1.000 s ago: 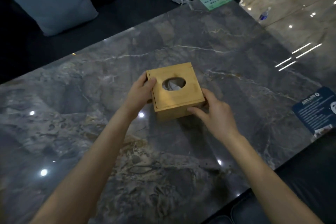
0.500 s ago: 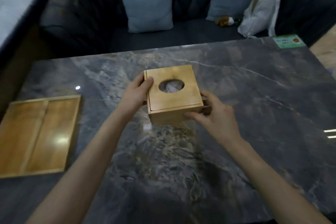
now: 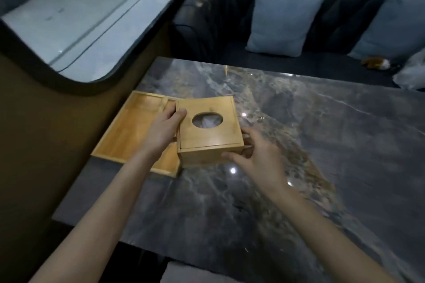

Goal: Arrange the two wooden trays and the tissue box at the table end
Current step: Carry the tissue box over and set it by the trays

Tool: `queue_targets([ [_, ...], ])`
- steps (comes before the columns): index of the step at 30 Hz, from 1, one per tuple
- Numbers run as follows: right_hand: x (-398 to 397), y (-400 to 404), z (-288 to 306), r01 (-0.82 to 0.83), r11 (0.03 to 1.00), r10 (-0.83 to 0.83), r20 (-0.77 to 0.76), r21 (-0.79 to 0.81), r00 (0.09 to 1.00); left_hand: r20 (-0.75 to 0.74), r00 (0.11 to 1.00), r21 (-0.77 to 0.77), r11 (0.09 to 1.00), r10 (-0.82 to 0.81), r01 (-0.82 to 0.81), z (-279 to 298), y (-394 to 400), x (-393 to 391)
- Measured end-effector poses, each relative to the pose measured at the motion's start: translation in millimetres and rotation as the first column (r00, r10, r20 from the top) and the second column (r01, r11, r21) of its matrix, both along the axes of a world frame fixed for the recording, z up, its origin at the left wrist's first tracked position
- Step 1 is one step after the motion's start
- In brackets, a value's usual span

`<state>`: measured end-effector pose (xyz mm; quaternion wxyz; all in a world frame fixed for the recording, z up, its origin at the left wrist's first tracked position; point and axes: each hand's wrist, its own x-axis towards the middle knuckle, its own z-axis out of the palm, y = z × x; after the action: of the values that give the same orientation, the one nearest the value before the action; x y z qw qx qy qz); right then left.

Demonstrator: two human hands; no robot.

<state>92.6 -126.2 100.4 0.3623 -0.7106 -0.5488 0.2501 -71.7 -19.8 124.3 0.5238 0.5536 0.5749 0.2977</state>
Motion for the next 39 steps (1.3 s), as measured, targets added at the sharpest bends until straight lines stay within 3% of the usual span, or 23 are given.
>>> queue_targets([
  [8,-120.7,29.5,-25.9,-0.124,0.987,0.115,-0.092,-0.102,0.989,-0.056,0.986,-0.073,0.984,0.156,-0.16,-24.0,11.9,-126.7],
  [19,-244.7,44.5,-75.4,-0.297,0.92,0.24,-0.233,-0.256,0.942,-0.132,0.966,-0.193,0.951,0.221,-0.244,-71.8,15.1,-258.3],
  [28,-282.7,50.7,-103.7,-0.314,0.871,0.269,-0.167,-0.379,0.948,-0.109,0.953,-0.287,0.909,0.283,-0.302,-106.3,6.0,-298.4],
  [39,-295.6,54.3,-116.0,-0.318,0.887,0.309,-0.081,-0.333,0.947,-0.068,0.954,-0.328,0.896,0.293,-0.299,-124.1,10.1,-311.9],
])
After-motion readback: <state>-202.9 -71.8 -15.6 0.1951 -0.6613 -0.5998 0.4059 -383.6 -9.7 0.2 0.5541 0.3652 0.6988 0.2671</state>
